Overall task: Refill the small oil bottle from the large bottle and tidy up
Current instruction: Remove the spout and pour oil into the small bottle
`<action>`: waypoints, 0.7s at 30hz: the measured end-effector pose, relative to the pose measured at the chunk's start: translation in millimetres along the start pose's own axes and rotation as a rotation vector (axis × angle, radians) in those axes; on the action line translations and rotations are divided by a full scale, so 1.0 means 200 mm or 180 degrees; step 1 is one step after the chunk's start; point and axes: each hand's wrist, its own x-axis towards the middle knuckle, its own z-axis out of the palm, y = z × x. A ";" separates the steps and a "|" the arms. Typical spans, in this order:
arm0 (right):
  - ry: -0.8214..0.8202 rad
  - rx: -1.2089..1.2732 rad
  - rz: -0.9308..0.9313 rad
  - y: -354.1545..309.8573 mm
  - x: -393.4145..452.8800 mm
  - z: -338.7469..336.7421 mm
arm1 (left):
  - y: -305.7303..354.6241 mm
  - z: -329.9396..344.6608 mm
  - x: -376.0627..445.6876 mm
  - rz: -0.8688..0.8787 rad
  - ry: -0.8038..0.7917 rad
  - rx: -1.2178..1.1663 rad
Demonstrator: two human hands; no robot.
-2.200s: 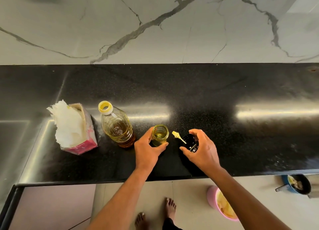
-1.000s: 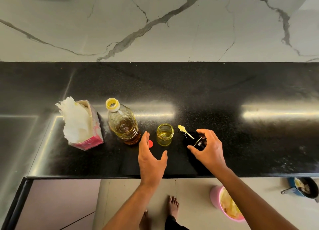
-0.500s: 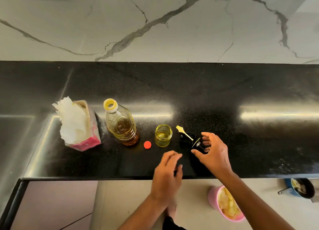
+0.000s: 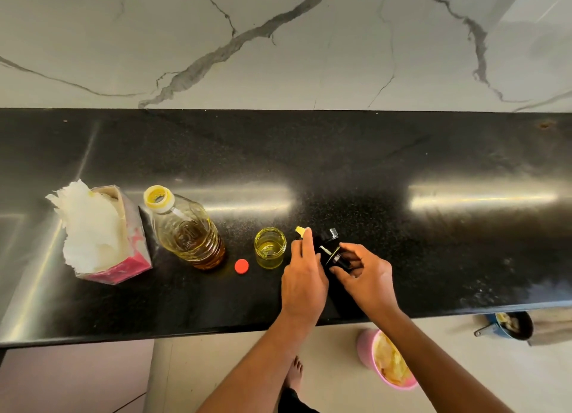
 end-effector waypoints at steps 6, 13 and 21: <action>-0.0008 0.0159 0.0130 0.01 0.02 -0.01 | -0.02 0.01 0.03 -0.0077 0.0075 -0.0243; 0.0135 0.0361 0.0147 -0.01 0.02 0.02 | -0.05 0.03 0.04 0.0117 0.0138 -0.0365; 0.0276 0.0470 0.0196 -0.01 0.04 0.02 | -0.06 0.03 0.04 -0.0010 0.0193 -0.0534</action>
